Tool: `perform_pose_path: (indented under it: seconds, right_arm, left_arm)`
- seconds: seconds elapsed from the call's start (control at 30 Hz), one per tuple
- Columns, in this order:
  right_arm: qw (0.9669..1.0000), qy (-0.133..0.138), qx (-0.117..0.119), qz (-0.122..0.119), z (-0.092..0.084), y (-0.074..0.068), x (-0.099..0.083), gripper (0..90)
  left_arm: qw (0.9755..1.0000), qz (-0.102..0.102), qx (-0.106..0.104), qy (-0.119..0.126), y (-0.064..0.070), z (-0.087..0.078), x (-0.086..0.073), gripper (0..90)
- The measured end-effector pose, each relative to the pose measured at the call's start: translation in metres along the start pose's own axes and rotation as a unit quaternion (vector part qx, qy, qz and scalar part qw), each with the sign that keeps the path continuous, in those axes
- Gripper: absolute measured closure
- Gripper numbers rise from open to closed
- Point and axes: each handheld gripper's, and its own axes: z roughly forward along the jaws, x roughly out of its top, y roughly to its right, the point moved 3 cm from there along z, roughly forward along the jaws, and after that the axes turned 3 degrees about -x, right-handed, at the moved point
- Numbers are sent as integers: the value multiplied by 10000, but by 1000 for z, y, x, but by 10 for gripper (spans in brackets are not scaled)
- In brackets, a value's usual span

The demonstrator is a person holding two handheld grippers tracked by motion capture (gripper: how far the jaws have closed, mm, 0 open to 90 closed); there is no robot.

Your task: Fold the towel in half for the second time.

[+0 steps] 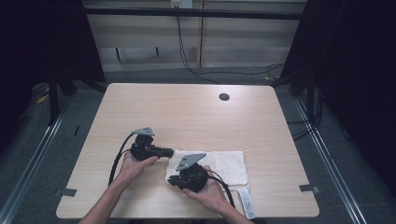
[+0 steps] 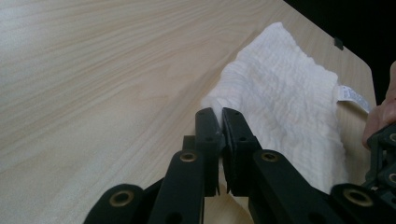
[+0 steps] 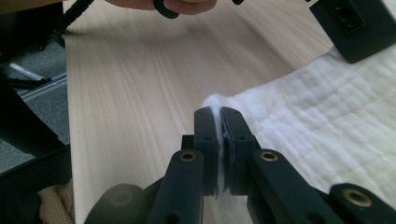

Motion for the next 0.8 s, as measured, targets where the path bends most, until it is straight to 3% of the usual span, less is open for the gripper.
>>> perform_pose_path:
  seconds: [0.33,0.8]
  right_arm:
    - [9995,264,76,137,-17,-2,11,855]
    - [9972,698,173,202,-33,-6,32,856]
  left_arm:
    - [9996,-38,-167,223,14,-11,15,862]
    - [9988,-20,-28,482,23,-33,34,862]
